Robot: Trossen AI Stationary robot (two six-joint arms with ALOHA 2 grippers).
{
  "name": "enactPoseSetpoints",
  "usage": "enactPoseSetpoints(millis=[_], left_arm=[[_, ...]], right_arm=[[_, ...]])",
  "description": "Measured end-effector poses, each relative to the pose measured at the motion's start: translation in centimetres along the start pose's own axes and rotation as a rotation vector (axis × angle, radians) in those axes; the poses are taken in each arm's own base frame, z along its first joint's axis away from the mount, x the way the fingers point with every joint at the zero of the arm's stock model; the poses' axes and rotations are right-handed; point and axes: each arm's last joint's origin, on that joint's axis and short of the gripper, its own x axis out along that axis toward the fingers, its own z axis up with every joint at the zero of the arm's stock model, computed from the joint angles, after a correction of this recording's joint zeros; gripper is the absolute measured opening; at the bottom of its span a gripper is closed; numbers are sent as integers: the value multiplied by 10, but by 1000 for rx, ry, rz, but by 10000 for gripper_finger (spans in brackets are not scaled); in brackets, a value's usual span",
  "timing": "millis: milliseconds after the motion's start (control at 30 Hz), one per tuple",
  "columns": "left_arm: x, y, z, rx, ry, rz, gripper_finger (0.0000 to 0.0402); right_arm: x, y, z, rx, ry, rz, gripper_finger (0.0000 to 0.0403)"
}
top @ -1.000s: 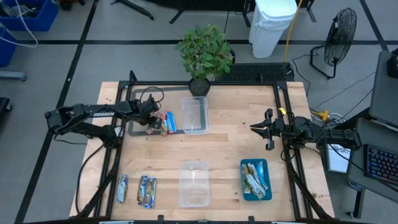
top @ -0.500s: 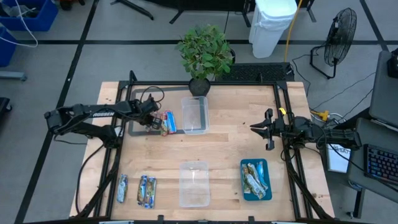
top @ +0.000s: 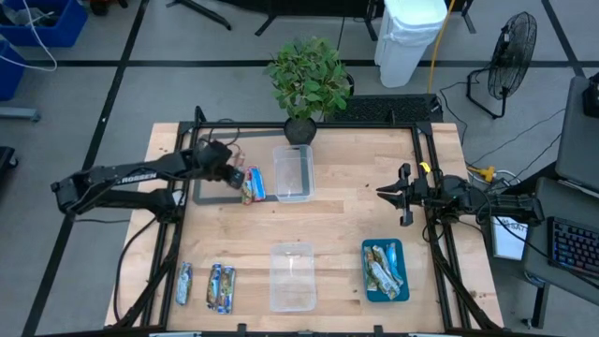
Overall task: Pick and place Granola Bars by type
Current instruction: Put the red granola bar into the top transparent bin
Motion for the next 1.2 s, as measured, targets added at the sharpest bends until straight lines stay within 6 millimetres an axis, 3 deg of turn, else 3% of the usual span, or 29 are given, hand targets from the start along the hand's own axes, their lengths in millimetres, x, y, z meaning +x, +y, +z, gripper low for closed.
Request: enactPoseSetpoints(millis=[400, 767, 867, 1200], left_arm=[[-24, -32, 26, 385, -403, -282, 5], [-26, -69, 31, 617, -590, -585, 4], [-19, -76, 30, 575, -583, -611, 6], [9, -84, 32, 172, -455, -669, 10]], right_arm=[[0, 0, 0, 0, -1, 0, 45], [0, 0, 0, 0, 0, 0, 44], [0, 0, 0, 0, 0, 0, 43], [0, 0, 0, 0, -1, 0, 44]])
